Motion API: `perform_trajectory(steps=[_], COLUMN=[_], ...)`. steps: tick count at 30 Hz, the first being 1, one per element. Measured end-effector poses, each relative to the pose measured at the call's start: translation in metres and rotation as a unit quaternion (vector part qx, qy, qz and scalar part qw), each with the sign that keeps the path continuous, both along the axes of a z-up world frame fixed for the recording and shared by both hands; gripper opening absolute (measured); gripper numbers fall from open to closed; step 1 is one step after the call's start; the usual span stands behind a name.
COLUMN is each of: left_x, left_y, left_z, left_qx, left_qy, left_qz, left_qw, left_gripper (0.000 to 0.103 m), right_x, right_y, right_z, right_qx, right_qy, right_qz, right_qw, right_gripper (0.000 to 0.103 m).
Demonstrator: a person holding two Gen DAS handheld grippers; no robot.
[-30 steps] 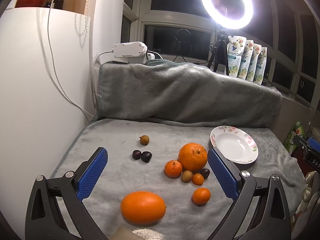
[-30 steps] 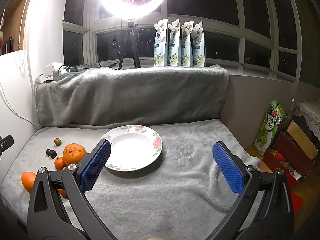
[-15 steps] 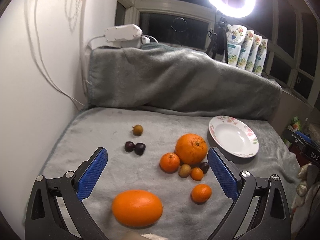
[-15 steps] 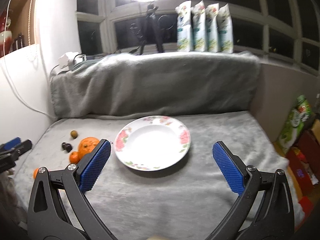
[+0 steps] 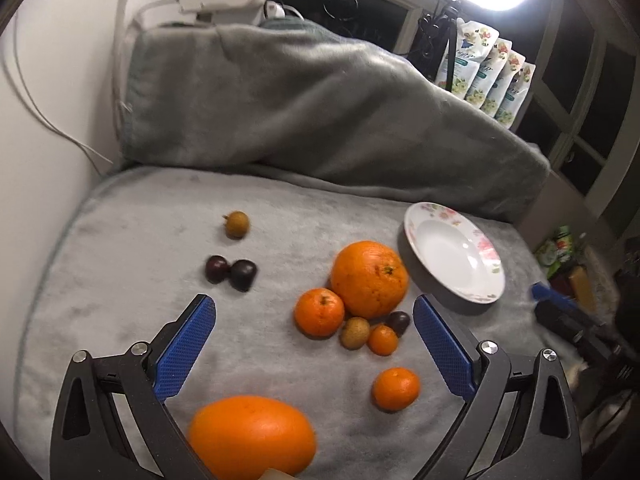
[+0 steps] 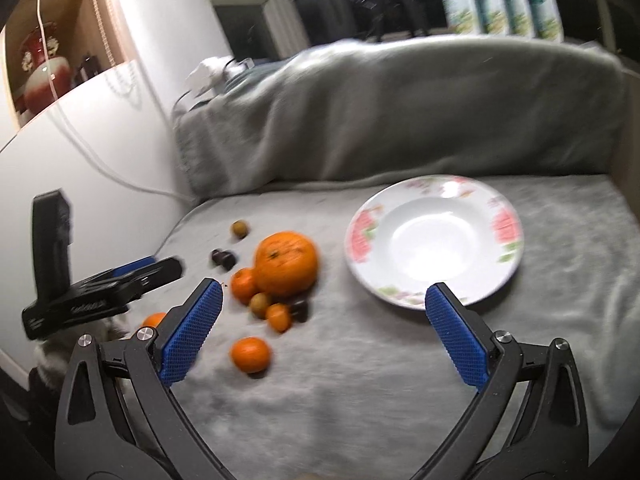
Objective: Organize fruits
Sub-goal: 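Move both grippers toward the large bumpy orange in the fruit cluster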
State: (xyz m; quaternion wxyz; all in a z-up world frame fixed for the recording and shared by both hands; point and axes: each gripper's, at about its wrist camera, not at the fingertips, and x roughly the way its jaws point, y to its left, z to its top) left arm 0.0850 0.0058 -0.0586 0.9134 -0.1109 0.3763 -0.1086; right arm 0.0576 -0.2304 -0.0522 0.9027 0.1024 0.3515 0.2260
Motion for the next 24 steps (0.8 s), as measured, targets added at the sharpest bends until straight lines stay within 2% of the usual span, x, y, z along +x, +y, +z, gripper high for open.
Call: perform_trajectory(steps=[4, 9, 11, 13, 16, 18, 19, 24], left_x=[0.011, 0.028, 0.037, 0.049, 0.059, 0.065, 0.068, 0.08], left_y=[0.002, -0.001, 0.0, 0.002, -0.002, -0.004, -0.004, -0.004], left_z=[-0.002, -0.003, -0.007, -0.013, -0.018, -0.02, -0.021, -0.025], left_qx=[-0.045, -0.068, -0.095, -0.116, -0.122, -0.126, -0.126, -0.146], left_qy=[0.014, 0.031, 0.051, 0.072, 0.086, 0.094, 0.098, 0.118], left_qz=[-0.021, -0.042, -0.052, -0.056, -0.064, -0.068, -0.07, -0.077], left_qw=[0.9986, 0.9963, 0.9928, 0.9891, 0.9868, 0.9852, 0.9847, 0.9791], left_gripper=[0.083, 0.079, 0.07, 0.066, 0.057, 0.056, 0.052, 0.05], right_x=[0.011, 0.027, 0.033, 0.037, 0.044, 0.048, 0.05, 0.062], right_y=[0.017, 0.035, 0.041, 0.045, 0.051, 0.054, 0.055, 0.06], right_z=[-0.012, -0.024, -0.029, -0.035, -0.042, -0.045, -0.046, -0.052], right_qx=[0.014, 0.021, 0.021, 0.021, 0.022, 0.023, 0.024, 0.028], right_qy=[0.016, 0.031, 0.036, 0.04, 0.05, 0.054, 0.055, 0.067], right_qz=[0.026, 0.042, 0.047, 0.051, 0.057, 0.059, 0.061, 0.06], right_qw=[0.999, 0.998, 0.998, 0.998, 0.997, 0.997, 0.996, 0.996], right_gripper=[0.1, 0.091, 0.088, 0.085, 0.081, 0.078, 0.076, 0.073])
